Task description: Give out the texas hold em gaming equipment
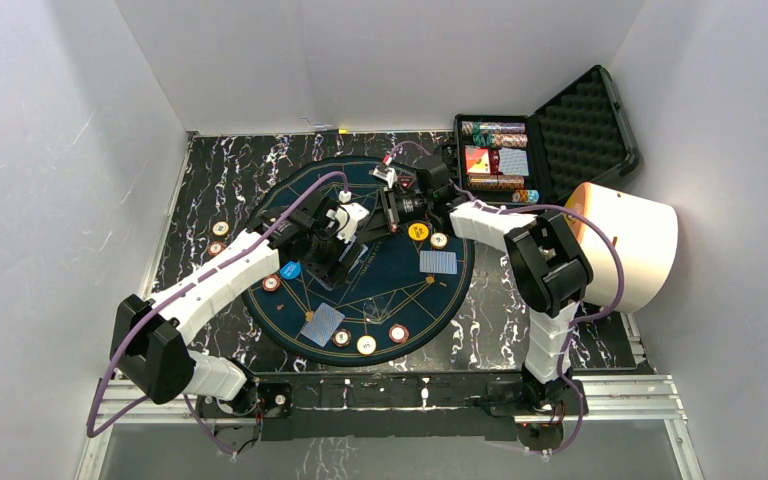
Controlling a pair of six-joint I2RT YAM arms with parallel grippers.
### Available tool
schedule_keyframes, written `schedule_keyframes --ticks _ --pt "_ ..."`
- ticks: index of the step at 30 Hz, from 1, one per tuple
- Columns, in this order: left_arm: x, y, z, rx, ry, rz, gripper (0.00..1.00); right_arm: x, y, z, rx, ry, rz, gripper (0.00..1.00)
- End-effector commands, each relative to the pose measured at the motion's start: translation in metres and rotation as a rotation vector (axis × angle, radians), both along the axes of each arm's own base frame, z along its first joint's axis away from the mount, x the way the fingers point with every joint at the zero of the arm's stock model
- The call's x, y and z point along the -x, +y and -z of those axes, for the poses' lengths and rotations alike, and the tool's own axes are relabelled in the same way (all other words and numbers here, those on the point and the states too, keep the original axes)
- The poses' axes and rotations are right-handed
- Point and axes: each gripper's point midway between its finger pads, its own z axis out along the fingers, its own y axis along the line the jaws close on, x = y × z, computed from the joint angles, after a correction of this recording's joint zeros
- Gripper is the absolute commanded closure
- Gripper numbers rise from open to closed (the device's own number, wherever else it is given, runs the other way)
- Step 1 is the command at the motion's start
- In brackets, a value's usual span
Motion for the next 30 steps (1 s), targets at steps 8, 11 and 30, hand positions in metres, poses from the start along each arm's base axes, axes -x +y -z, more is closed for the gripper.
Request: schedule_keyframes --ticks 8,11,30 --pt "-0.006 0.002 0.001 -0.001 -0.031 -0.083 1.0 -0.031 -0.068 -0.042 -0.016 -0.084 0.248 1.0" --pt "-0.008 0.007 0.011 -0.027 -0.011 -0.112 1.0 -0.052 -0.104 -0.031 0.061 -0.096 0.48 1.0" --pt "-0.013 0.001 -0.008 0.009 -0.034 -0.102 1.0 -0.069 -0.196 0.077 0.56 0.005 1.006 1.0"
